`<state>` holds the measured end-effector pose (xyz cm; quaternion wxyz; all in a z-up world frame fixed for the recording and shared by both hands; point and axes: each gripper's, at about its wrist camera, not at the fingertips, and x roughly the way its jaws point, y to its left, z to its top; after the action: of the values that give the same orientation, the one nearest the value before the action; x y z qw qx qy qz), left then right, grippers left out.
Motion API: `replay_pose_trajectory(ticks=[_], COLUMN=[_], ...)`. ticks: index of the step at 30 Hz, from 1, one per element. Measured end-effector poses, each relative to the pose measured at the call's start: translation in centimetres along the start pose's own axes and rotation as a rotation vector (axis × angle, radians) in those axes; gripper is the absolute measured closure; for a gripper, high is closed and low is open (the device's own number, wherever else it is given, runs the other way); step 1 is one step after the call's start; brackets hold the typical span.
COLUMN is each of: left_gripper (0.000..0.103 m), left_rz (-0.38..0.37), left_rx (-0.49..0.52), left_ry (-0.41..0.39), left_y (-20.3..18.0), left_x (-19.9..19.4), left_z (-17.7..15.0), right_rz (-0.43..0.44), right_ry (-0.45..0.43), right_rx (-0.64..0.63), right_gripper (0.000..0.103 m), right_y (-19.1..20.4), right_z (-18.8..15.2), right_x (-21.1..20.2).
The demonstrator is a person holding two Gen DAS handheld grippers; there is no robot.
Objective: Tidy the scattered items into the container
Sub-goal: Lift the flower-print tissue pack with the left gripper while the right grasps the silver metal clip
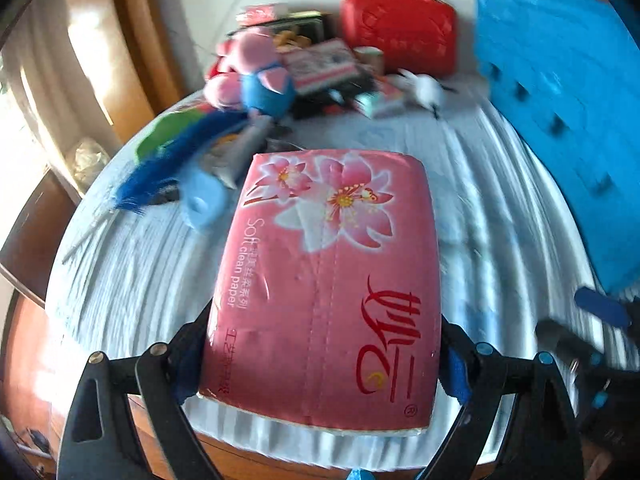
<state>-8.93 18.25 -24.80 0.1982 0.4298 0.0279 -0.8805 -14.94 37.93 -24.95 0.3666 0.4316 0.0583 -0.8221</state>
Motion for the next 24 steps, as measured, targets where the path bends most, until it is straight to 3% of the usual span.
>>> replay_pose_trajectory(ticks=[6,10,15,24], left_gripper=[0.011,0.011,0.011,0.011], left_rz=[0.017,0.095,0.173,0.159], left_rx=[-0.064,-0.103,-0.159,-0.175], left_ry=[-0.040,-0.060,-0.036,0.033], left_y=[3.5,5.9,9.9,14.5], left_x=[1.5,4.4,7.7,14.7], left_z=[4.6,8.3,10.8,12.7], right_rz=[0.005,0.048,0.103,0.115], right_ry=[-0.079,-0.075,0.021,0.208], right_rx=[-0.054,-0.094,-0.140,-0.149], right_gripper=[0.037,0.037,0.037,0.037], right_y=[4.0,5.1,8.1,12.6], right_z=[7.3,11.8,16.4,19.8], right_x=[2.1,6.1,13.5,25.2])
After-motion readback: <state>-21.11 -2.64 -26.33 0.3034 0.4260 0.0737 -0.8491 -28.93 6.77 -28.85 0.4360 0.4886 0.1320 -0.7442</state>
